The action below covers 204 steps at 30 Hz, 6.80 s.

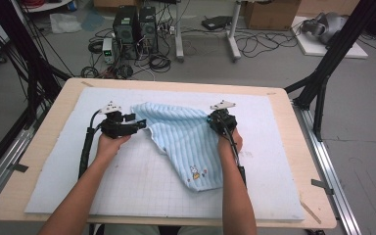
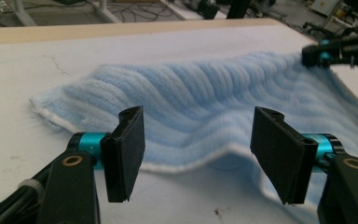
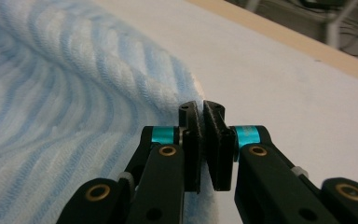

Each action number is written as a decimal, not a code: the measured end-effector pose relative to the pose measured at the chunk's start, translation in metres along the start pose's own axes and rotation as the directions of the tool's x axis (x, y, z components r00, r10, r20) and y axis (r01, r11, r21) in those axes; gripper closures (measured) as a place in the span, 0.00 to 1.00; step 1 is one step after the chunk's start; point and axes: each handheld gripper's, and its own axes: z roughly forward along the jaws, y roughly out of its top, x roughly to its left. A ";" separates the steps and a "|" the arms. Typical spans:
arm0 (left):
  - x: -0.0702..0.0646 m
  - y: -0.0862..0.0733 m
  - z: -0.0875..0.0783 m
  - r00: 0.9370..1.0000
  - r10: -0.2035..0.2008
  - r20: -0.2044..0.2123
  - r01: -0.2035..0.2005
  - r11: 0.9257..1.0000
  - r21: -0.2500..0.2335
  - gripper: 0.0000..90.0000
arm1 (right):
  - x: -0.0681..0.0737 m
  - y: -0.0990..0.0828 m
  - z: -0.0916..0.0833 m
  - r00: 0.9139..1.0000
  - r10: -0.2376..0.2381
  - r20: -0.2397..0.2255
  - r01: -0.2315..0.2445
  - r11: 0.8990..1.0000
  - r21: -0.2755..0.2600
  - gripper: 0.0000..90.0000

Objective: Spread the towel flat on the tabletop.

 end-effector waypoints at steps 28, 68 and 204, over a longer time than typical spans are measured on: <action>0.000 -0.005 -0.015 1.000 0.010 0.025 -0.009 1.000 -0.029 0.44 | 0.048 -0.019 -0.052 0.961 -0.128 -0.245 0.113 0.991 -0.074 0.54; 0.010 -0.012 -0.038 0.998 0.060 0.011 -0.060 0.998 -0.031 0.33 | 0.051 -0.026 -0.067 0.909 0.026 -0.415 -0.060 0.996 -0.070 0.96; -0.054 -0.033 -0.052 0.980 -0.035 0.198 0.015 0.995 0.103 0.97 | 0.022 -0.070 -0.072 0.987 0.018 -0.162 -0.023 0.999 -0.032 0.53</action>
